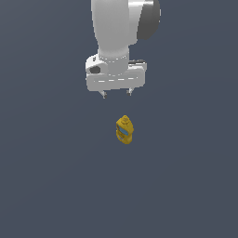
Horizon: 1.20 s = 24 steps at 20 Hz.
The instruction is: Pick up the object and move it to a goal position.
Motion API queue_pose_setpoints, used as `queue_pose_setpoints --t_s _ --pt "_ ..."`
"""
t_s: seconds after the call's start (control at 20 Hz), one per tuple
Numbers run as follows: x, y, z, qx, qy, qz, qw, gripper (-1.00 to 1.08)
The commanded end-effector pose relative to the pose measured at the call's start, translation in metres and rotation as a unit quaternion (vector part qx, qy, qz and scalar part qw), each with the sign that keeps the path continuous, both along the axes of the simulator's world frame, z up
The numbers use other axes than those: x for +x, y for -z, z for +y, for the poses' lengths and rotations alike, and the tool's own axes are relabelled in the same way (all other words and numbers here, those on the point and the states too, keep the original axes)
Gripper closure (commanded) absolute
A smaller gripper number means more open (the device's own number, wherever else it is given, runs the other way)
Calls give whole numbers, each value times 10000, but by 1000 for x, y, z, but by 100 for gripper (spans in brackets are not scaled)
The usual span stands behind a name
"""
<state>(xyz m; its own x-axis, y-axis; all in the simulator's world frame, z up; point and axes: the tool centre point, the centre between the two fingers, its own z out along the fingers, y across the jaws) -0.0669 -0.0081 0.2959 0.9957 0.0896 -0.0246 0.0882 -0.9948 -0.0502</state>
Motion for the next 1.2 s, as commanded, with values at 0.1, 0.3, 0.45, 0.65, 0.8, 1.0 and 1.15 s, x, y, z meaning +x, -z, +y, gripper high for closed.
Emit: queue_pose_setpoints --t_s 0.1,0.3,0.45,0.65,0.8,1.0,1.15 --pt "5 12 5 -38 -530 -41 9986 -92" --pt "11 25 11 -77 -1128 -84 9936 -92" --pt "15 36 16 -103 -1589 -115 9872 -92" --pt "20 49 22 -133 -2177 -151 9758 -92" --pt "23 58 26 -150 -2539 -173 9670 -92" --pt "26 66 31 -165 -2910 -194 9564 -92" --pt "27 71 33 -172 -3105 -205 9502 -92"
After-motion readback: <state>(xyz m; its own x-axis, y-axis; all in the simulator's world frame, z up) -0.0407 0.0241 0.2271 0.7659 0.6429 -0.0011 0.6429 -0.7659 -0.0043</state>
